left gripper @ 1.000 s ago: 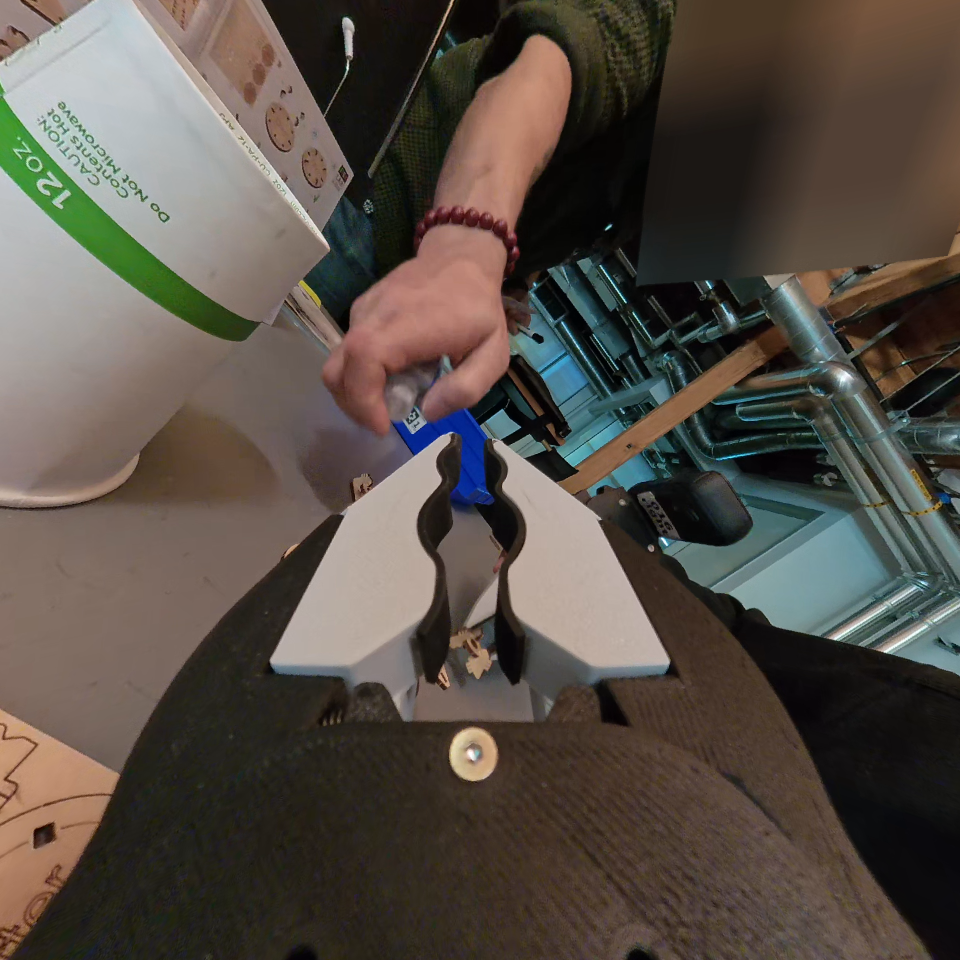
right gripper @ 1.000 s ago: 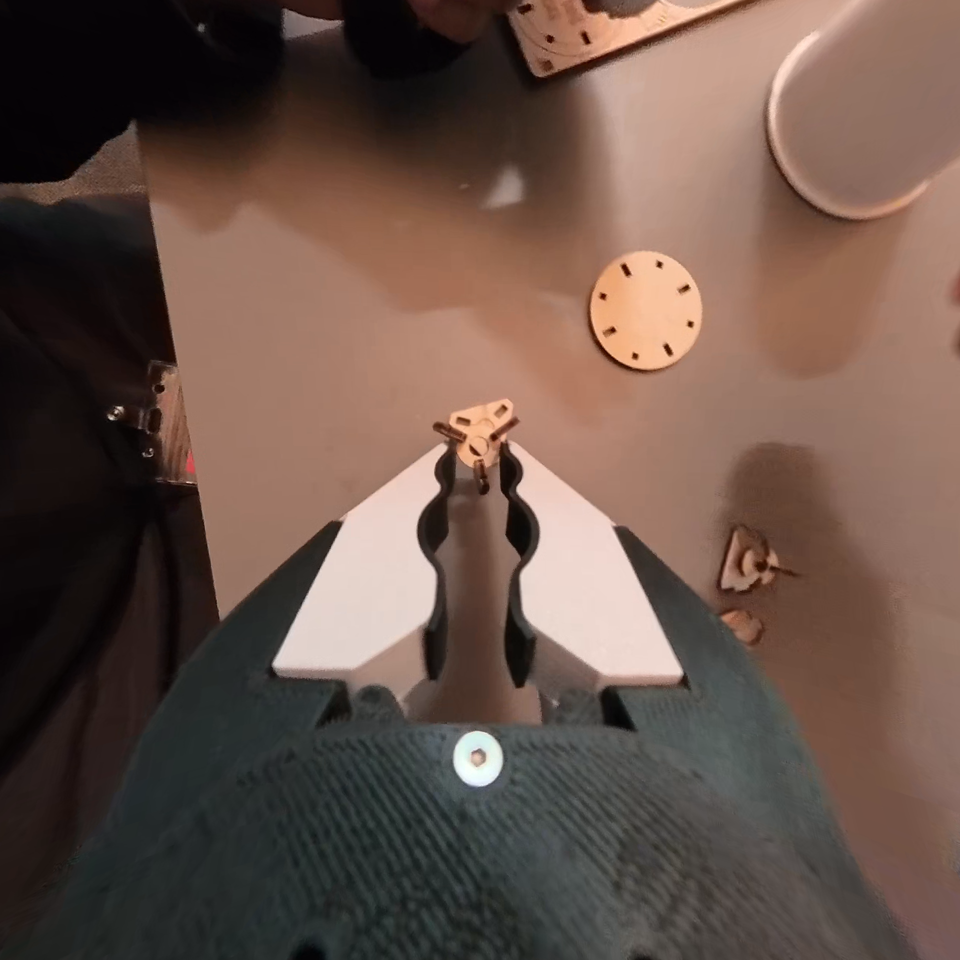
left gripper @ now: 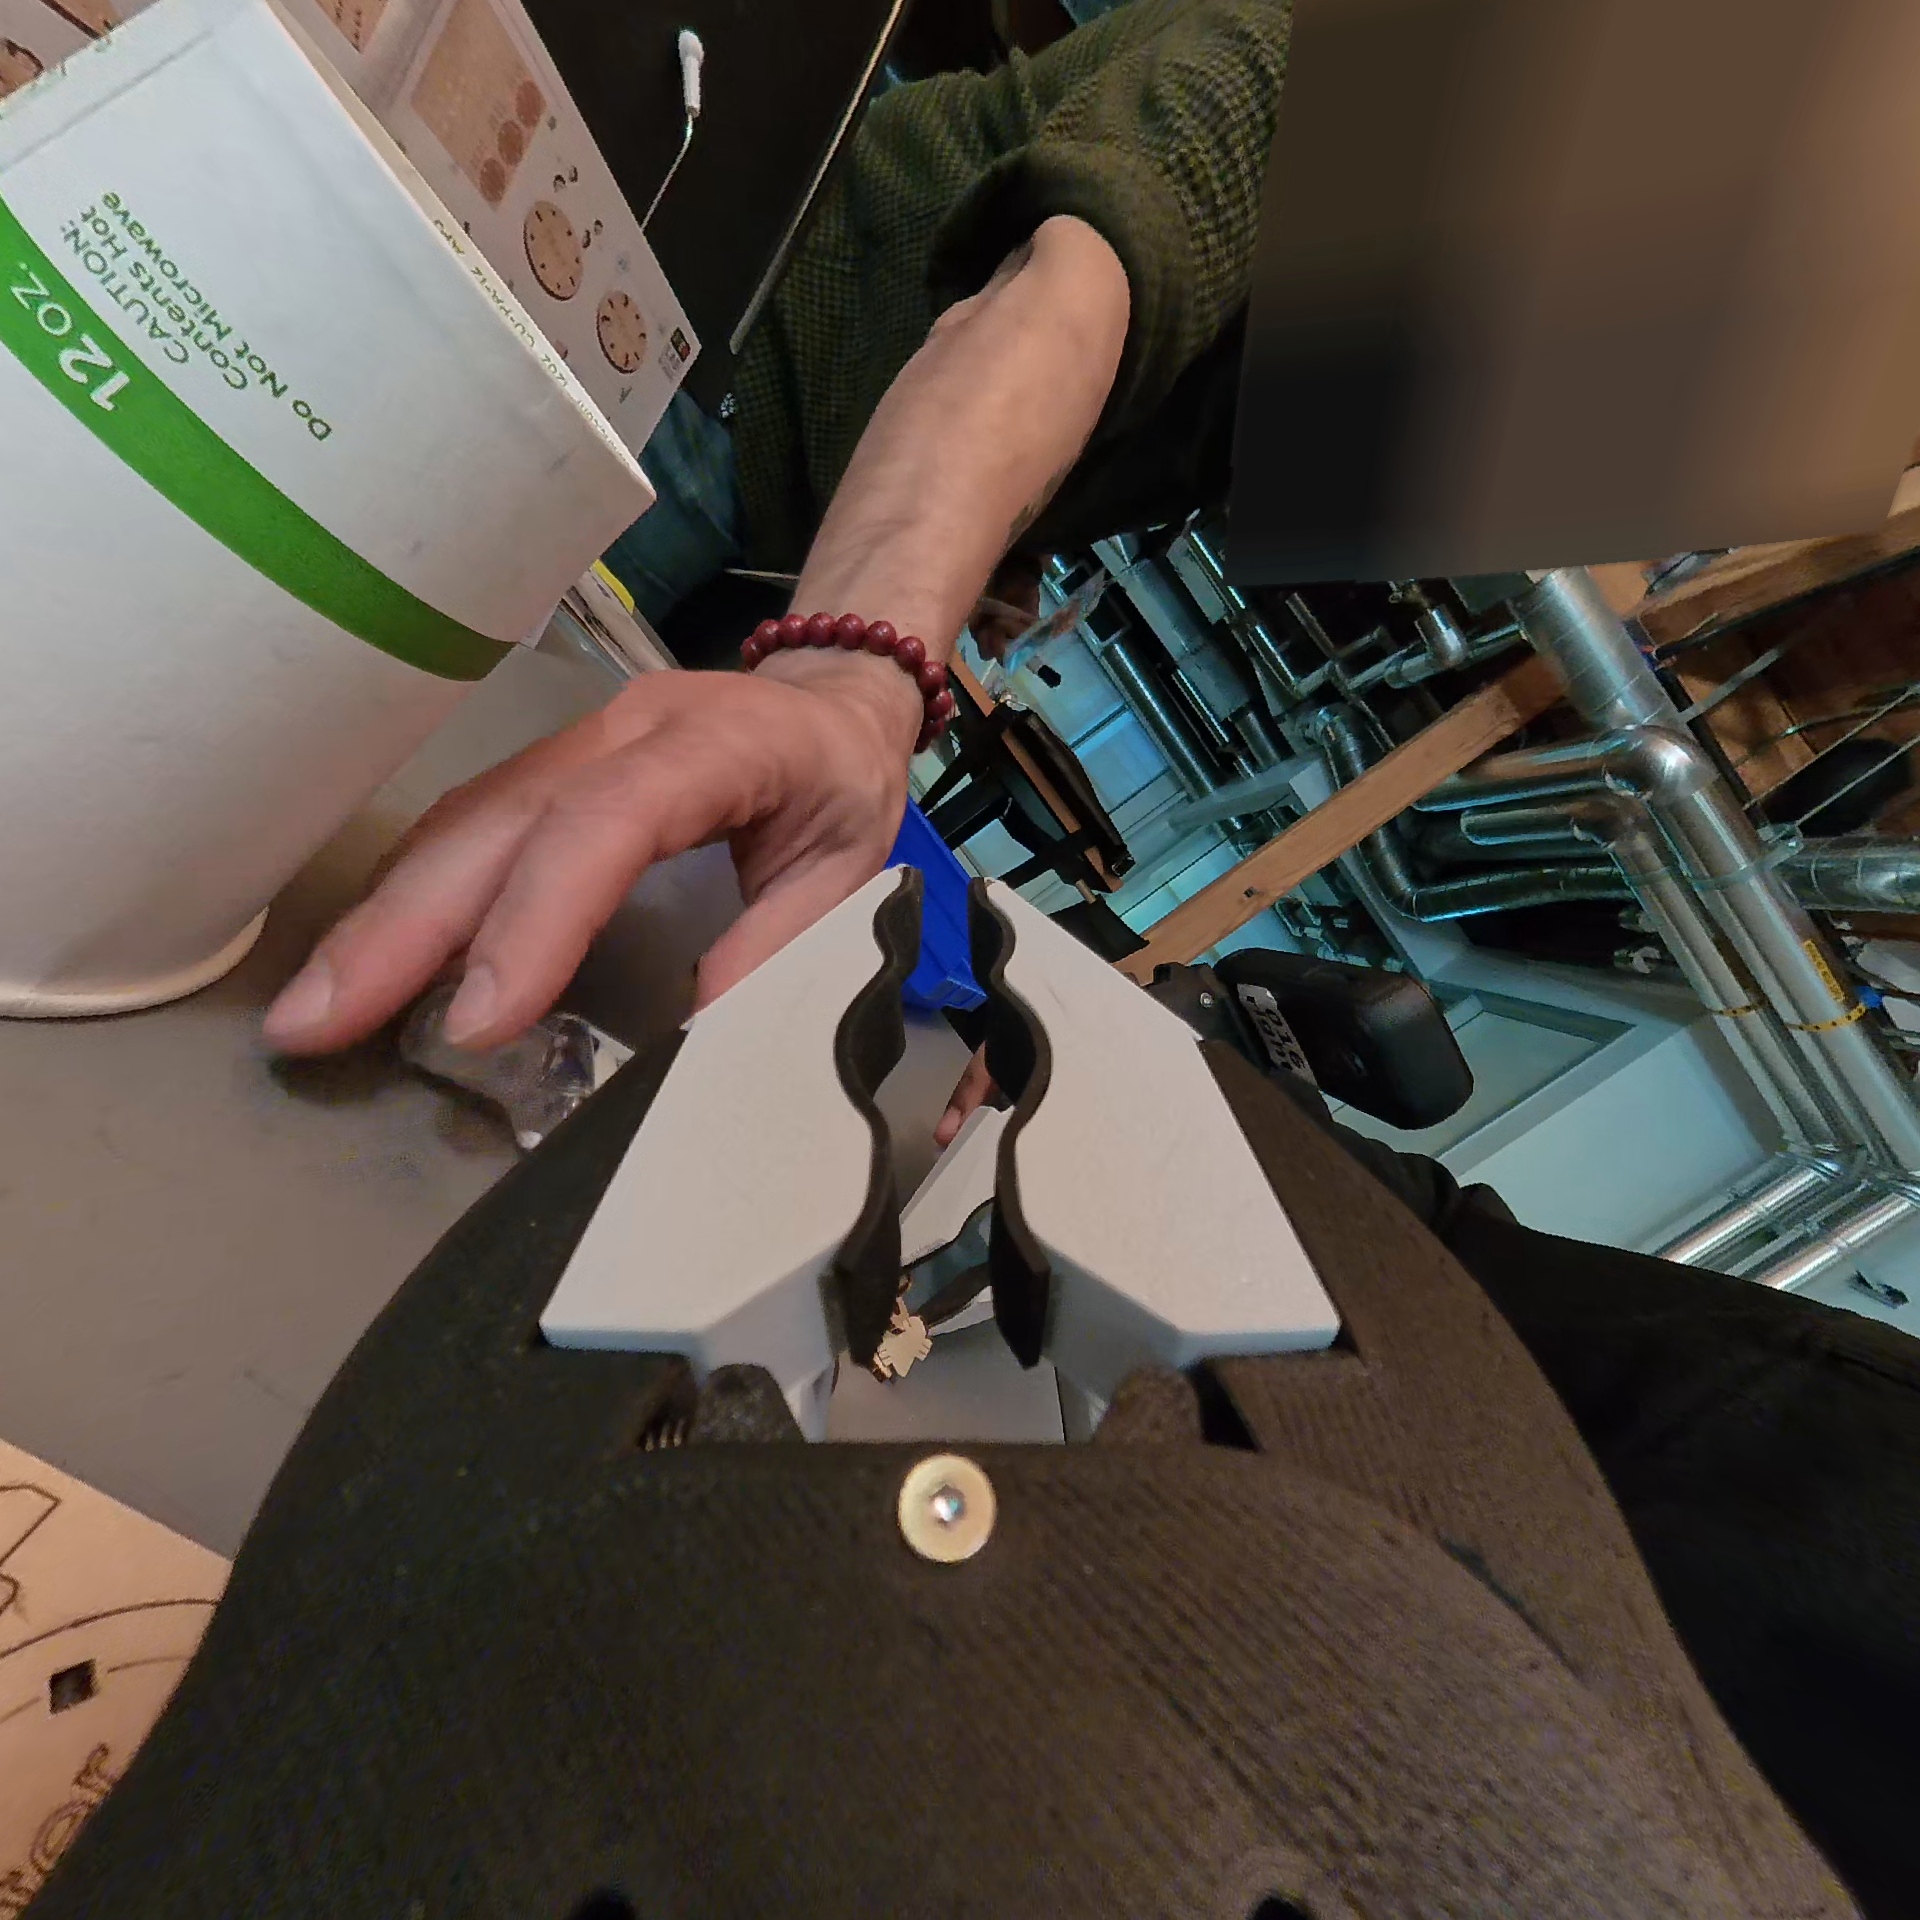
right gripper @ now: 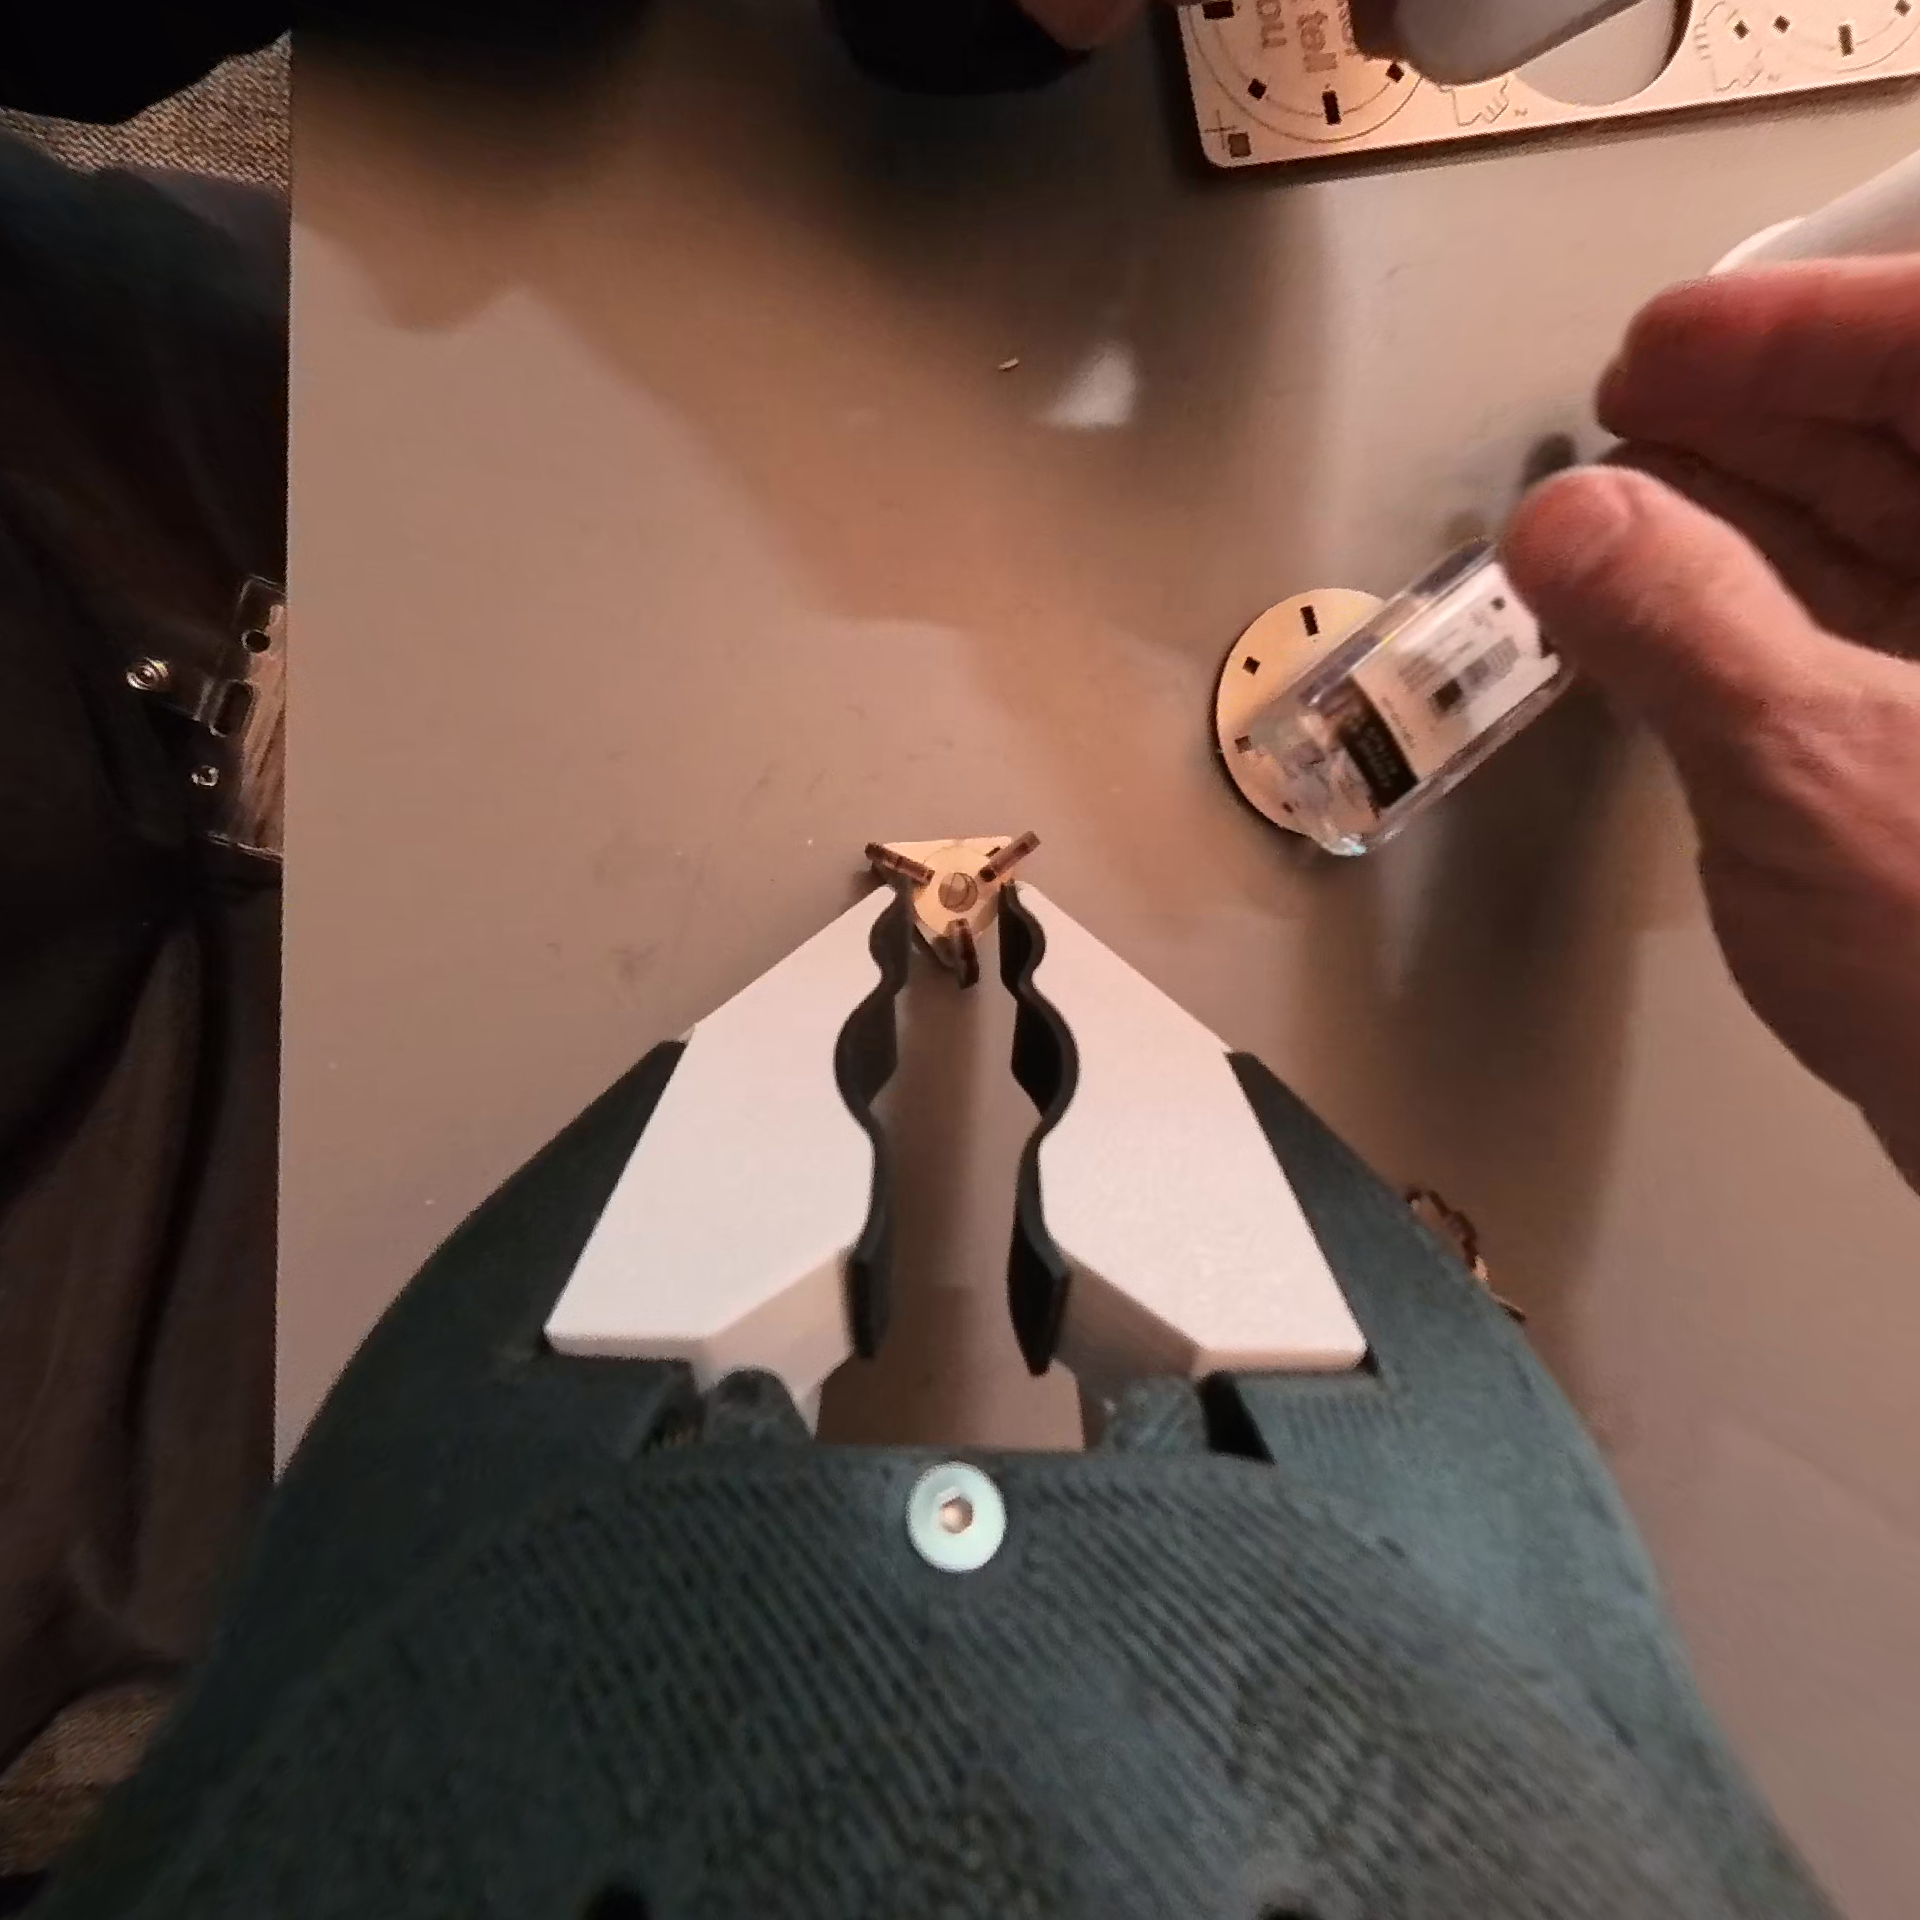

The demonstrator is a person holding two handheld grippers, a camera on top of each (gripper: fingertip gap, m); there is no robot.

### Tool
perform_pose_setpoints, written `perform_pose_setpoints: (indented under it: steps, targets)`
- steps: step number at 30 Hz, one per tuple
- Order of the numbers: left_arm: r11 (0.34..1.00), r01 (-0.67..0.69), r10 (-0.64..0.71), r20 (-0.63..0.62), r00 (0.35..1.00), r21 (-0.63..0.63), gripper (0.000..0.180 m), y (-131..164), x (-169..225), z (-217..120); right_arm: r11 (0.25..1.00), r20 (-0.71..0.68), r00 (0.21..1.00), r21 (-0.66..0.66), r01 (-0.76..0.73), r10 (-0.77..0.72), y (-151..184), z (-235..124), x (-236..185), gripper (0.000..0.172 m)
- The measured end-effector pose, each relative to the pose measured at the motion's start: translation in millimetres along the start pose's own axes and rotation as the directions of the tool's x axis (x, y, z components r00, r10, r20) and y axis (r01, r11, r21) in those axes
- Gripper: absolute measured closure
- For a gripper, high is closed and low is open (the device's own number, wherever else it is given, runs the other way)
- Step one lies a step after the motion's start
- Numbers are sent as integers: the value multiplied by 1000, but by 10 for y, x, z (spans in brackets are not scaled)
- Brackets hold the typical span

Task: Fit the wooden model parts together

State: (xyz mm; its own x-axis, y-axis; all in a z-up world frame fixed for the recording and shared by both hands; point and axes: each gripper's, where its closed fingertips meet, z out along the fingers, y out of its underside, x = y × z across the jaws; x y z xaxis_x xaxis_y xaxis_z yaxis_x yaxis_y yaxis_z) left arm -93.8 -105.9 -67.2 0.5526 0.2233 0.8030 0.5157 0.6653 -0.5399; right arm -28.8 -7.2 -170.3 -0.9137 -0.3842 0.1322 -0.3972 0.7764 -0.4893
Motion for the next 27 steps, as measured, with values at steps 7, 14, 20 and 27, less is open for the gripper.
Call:
perform_pose_setpoints:
  steps: [7, 14, 20, 27]
  targets:
    - [1000, 1, -1, -1, 1000, 0, 173, -1, 0, 1, 1000, 9, 1000, -1, 3, -3, 0, 2, 0, 156]
    - [1000, 2, -2, -2, 1000, 0, 173, -2, 1, 1, 1000, 14, 1000, -8, 3, -3, 1, 11, 0, 156]
    - [1000, 3, -3, -2, 1000, 0, 173, -1, 0, -1, 1000, 18, 1000, -15, 4, -3, 9, 6, -3, 155]
    - [1000, 3, -3, -2, 1000, 1, 173, -1, 1, -1, 1000, 20, 1000, -21, 3, -2, 17, 6, -9, 154]
